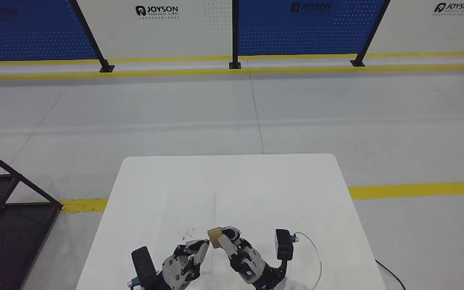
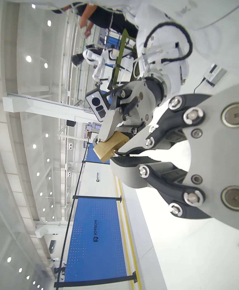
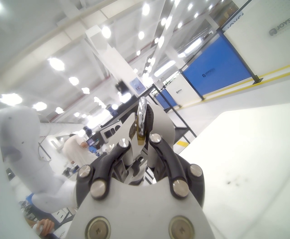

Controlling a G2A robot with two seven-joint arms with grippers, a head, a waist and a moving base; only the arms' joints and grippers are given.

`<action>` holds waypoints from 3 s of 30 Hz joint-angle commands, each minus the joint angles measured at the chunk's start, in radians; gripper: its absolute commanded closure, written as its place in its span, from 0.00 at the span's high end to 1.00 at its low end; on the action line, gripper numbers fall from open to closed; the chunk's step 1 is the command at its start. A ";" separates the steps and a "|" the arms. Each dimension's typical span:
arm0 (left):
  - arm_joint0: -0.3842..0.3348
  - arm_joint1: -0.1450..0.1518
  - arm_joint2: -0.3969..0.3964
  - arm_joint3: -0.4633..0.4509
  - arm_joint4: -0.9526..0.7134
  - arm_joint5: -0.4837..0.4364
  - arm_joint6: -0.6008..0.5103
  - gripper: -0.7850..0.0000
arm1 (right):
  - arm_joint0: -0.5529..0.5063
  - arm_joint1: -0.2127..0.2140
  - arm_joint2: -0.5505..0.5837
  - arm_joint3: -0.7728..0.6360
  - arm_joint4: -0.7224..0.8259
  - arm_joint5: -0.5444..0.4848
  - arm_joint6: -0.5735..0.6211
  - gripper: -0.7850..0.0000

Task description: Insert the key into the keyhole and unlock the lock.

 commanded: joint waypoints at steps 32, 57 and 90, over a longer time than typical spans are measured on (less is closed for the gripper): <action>-0.028 0.015 0.031 0.031 0.117 0.244 0.172 1.00 | -0.014 0.011 0.036 -0.014 0.000 0.035 -0.045 0.00; 0.110 0.068 -0.253 0.077 -0.450 -0.353 0.017 1.00 | 0.263 -0.032 -0.108 0.237 0.170 0.401 0.579 0.00; 0.110 0.068 -0.253 0.077 -0.450 -0.353 0.017 1.00 | 0.218 -0.016 -0.107 0.159 -0.075 0.454 0.516 1.00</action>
